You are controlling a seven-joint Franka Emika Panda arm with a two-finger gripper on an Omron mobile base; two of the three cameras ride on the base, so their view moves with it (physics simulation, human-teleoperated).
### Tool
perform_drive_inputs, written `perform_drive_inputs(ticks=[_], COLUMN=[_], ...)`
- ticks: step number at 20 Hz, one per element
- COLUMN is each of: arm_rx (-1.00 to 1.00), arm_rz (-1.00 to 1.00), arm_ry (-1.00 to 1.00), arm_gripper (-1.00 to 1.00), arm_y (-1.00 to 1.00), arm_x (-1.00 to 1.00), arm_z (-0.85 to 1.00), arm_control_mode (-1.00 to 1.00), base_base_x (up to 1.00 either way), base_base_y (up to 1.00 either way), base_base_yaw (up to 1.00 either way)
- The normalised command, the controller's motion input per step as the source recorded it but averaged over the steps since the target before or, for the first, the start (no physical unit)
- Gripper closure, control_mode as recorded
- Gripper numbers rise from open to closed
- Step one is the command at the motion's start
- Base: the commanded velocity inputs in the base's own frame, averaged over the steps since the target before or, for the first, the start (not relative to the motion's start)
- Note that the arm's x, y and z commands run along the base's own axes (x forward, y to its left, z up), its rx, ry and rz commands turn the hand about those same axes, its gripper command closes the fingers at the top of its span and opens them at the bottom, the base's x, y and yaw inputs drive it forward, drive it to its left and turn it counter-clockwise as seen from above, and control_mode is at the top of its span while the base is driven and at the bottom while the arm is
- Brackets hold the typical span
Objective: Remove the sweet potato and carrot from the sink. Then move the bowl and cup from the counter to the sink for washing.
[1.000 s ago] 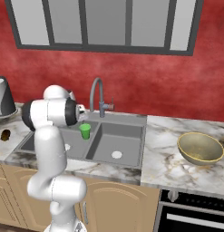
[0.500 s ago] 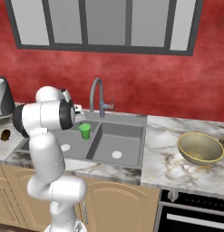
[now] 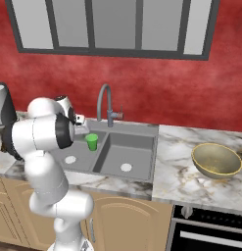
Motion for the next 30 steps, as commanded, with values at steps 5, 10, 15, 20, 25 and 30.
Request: perform_drive_inputs(ticks=[5,10,15,20,25,30], arm_rx=[0.05,0.03,0.03,0.02,0.0,0.0], arm_rz=[-0.12,-0.06,0.0,0.0,0.0,0.0], arm_ry=[0.0,0.0,0.0,0.0,-0.01,-0.03], arm_gripper=[-1.0,-1.0,-1.0,-1.0,-1.0,-1.0], arm_y=[-0.04,-0.13,-0.21,-0.27,-0.34,-0.34], arm_x=[-0.47,-0.42,-0.41,-0.41,-0.34,-0.31], arm_z=[0.16,0.11,0.13,0.15,0.17,0.17], arm_control_mode=[-1.0,-1.0,-1.0,-1.0,-1.0,-1.0], base_base_x=[0.0,0.0,0.0,0.0,0.0,0.0], base_base_y=[0.0,0.0,0.0,0.0,0.0,0.0], base_base_yaw=[0.0,0.0,0.0,0.0,0.0,0.0])
